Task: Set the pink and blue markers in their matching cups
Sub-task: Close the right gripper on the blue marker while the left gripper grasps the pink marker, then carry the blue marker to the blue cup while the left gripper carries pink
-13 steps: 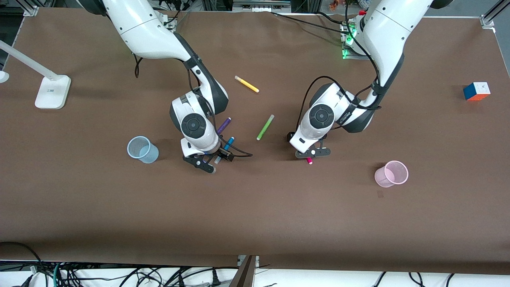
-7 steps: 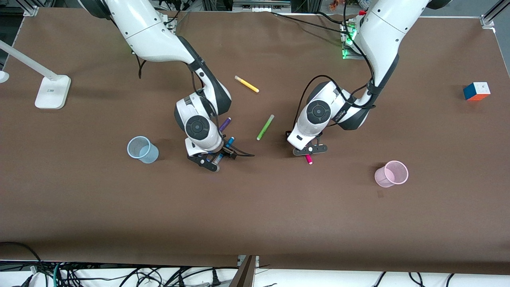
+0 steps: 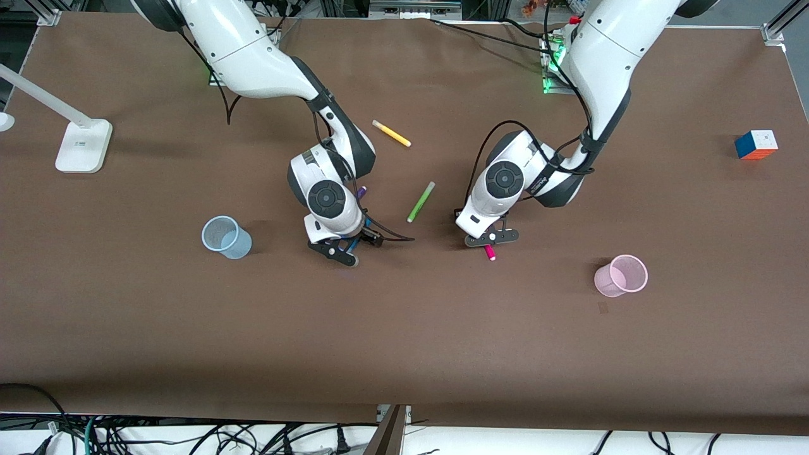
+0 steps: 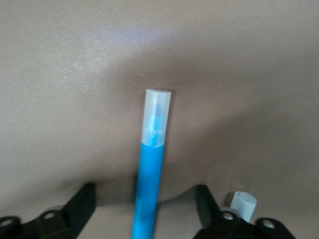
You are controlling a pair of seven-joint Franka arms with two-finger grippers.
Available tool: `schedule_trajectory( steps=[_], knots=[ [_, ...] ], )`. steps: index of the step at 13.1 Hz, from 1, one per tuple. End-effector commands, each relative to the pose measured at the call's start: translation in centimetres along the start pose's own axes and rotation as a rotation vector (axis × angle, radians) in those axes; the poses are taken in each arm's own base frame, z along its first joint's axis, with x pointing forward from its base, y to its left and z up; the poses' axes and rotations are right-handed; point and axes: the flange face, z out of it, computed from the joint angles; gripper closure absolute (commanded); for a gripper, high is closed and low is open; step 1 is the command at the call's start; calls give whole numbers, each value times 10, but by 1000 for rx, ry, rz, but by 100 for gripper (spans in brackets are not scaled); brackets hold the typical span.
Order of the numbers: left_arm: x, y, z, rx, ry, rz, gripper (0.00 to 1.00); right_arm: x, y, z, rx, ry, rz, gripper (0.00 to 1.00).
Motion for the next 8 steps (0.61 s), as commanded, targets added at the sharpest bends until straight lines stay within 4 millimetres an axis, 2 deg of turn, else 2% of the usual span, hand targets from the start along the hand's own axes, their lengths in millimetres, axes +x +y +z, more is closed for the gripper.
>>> schedule_trajectory(
  steps=[1, 2, 3, 5, 7, 8],
  knots=[
    [2, -6, -4, 43, 6, 2, 97, -1, 0, 6, 0, -10, -43, 60],
    [5, -9, -12, 68, -6, -1, 98, -1, 0, 4, 3, -5, -79, 77],
    [10, -15, -26, 96, -22, -12, 99, 0, -1, 1, 14, -5, -75, 100],
    [25, -29, -61, 164, -76, 48, 99, 0, 0, 1, 10, -9, -78, 100],
    [41, -61, -82, 235, -191, 131, 98, 5, 2, -4, 14, -4, -74, 100],
    [48, -75, -93, 248, -240, 190, 98, 9, 2, -15, 24, 7, -78, 100]
  ],
)
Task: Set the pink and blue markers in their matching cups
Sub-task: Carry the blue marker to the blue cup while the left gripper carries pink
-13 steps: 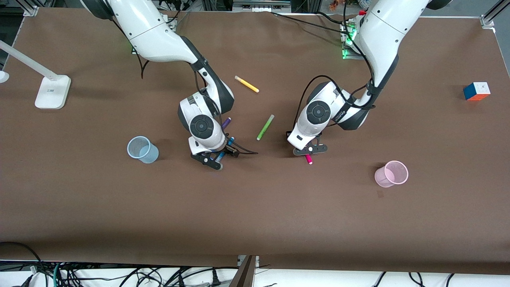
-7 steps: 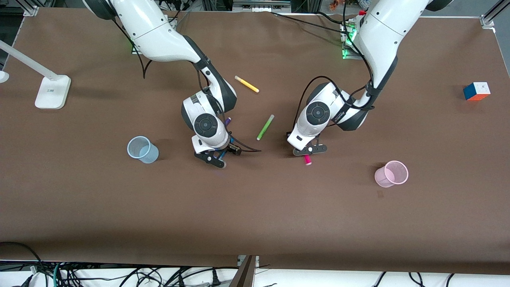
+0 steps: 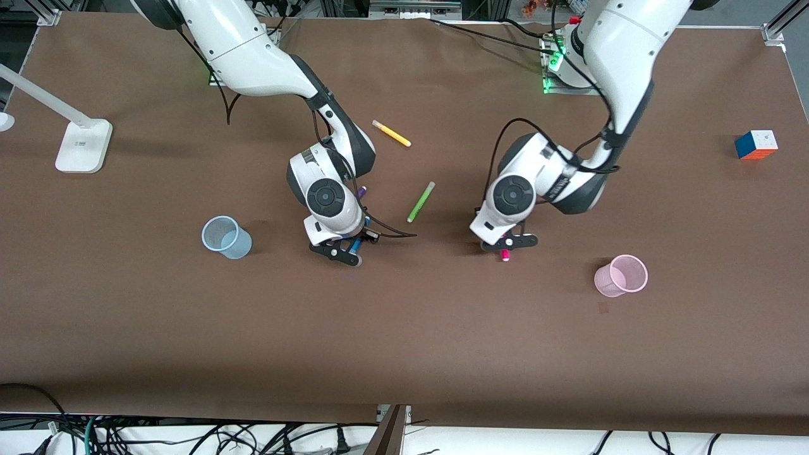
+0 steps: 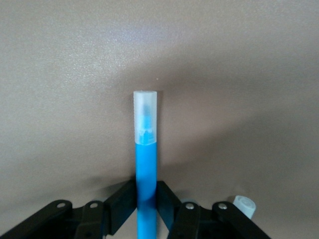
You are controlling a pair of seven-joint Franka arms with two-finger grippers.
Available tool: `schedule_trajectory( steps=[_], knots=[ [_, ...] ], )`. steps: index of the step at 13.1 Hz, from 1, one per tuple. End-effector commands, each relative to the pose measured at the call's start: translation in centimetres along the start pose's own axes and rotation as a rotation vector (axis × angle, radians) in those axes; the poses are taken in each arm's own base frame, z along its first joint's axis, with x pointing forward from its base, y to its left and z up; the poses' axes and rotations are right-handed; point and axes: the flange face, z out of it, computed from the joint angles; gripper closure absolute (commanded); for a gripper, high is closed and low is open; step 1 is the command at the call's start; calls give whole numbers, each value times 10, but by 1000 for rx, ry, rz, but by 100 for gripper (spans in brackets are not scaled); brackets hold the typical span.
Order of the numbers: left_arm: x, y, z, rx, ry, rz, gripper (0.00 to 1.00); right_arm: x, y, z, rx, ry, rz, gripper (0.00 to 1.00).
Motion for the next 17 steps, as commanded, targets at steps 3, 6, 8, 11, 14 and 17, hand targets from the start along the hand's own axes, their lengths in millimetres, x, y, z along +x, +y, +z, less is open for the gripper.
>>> schedule_trajectory(
  steps=[3, 6, 8, 11, 14, 17],
  knots=[
    [18, -80, -41, 93, -143, 182, 95, 23, 13, -50, 32, 13, 2, 100],
    [26, -131, -72, 170, -202, 296, 95, 37, 27, -107, 45, 17, 23, 100],
    [28, -159, -90, 235, -228, 347, 95, 55, 54, -142, 33, 1, 53, 100],
    [35, -189, -100, 387, -242, 415, 95, 94, 119, -183, -4, -60, 40, 100],
    [51, -204, -93, 550, -249, 493, 95, 127, 177, -209, 127, -227, 71, 100],
    [76, -202, -73, 710, -224, 550, 94, 149, 216, -213, 179, -286, 150, 100]
  ],
)
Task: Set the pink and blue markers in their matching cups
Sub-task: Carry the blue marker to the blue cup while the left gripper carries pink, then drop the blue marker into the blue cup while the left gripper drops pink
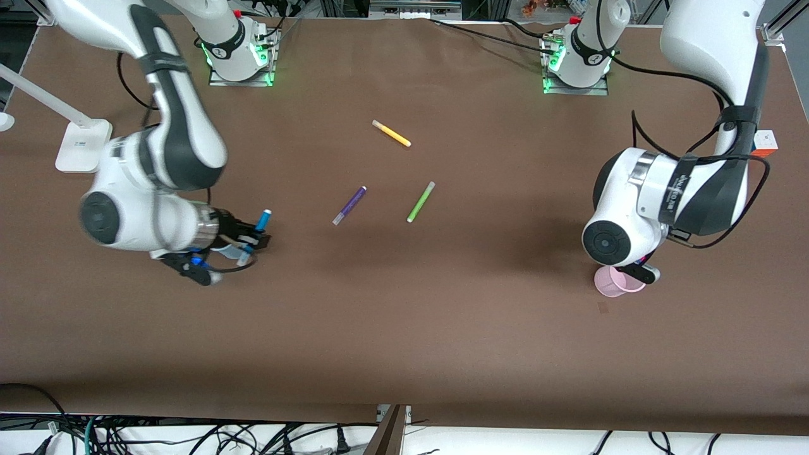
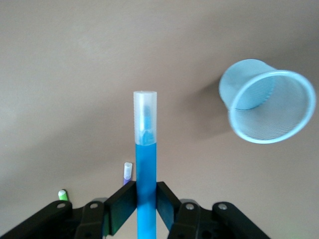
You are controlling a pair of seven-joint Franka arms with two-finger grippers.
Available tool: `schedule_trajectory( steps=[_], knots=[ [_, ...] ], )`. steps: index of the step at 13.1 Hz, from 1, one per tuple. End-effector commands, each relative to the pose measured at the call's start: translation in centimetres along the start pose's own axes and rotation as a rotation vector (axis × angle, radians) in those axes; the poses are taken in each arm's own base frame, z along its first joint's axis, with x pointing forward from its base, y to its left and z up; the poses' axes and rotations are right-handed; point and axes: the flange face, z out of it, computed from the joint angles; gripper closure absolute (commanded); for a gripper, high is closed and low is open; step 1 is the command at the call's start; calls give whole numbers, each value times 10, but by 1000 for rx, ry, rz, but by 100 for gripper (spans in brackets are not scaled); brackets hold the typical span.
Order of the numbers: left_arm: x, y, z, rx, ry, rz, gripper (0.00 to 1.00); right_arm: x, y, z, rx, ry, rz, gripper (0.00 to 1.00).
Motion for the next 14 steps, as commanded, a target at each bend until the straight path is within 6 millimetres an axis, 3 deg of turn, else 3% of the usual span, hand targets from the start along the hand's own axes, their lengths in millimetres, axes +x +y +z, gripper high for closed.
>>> schedule_trajectory(
  steps=[1, 5, 7, 8, 9, 10, 11, 14],
  knots=[
    [30, 7, 15, 115, -26, 109, 94, 14, 22, -10, 60, -61, 45, 100],
    [61, 19, 34, 194, -25, 166, 94, 48, 78, -6, 132, -181, 107, 100],
    [65, 23, 36, 197, -21, 176, 92, 68, 108, 10, 228, -297, 138, 100],
    [66, 24, 38, 196, -24, 179, 85, 73, 119, 17, 263, -345, 143, 100],
    [68, 28, 37, 200, -23, 184, 57, 78, 129, 25, 289, -383, 147, 100],
    [68, 30, 34, 205, -19, 172, 12, 83, 138, 30, 313, -412, 152, 100],
    [68, 30, 33, 206, -18, 170, 0, 89, 148, 39, 350, -452, 155, 100],
    [67, 38, 21, 222, -10, 175, 0, 95, 168, 51, 437, -550, 143, 100]
  ],
)
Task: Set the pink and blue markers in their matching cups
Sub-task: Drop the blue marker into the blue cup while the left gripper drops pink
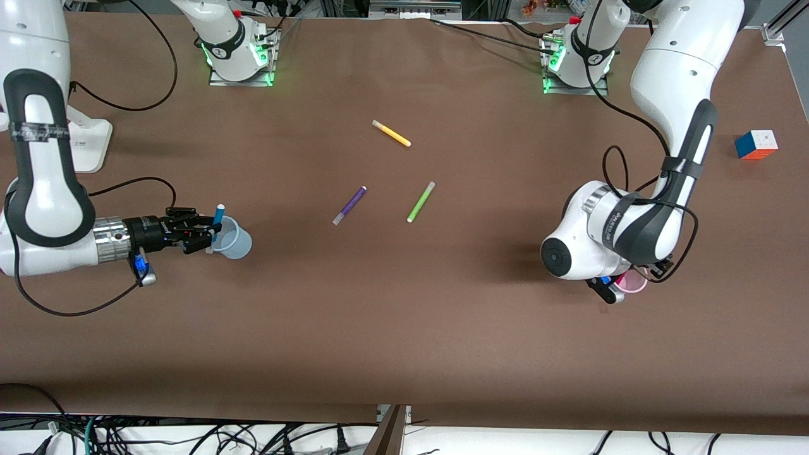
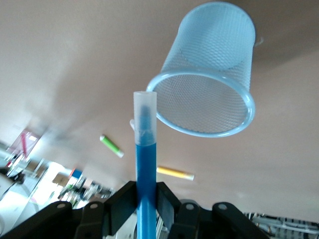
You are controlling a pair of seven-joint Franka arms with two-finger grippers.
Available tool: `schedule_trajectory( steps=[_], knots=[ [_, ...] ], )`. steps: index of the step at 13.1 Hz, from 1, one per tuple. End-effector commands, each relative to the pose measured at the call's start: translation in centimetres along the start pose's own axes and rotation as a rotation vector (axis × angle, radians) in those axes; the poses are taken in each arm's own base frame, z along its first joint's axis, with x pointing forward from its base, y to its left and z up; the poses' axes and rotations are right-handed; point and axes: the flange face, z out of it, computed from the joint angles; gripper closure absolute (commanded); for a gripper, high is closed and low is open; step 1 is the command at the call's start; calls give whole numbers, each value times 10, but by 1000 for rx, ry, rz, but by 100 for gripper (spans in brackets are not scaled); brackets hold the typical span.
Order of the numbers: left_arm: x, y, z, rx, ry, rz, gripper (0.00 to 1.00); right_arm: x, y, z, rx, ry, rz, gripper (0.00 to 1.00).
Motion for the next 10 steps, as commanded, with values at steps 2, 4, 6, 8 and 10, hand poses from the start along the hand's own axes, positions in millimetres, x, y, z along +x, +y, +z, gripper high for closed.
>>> schedule_trajectory(
  steps=[2, 4, 6, 8, 10],
  knots=[
    [-10, -7, -19, 19, 17, -14, 0, 0, 6, -2, 58, -70, -21, 100],
    [-24, -15, -31, -6, 45, -68, 0, 17, 23, 1, 79, -99, -16, 100],
    [-47, -20, -47, -114, 98, -143, 0, 36, 46, 7, 156, -183, -23, 100],
    [-66, -38, -63, -229, 150, -213, 0, 49, 60, 13, 187, -212, -26, 100],
    [-93, -58, -84, -338, 175, -281, 0, 48, 58, 11, 186, -210, -22, 100]
  ],
)
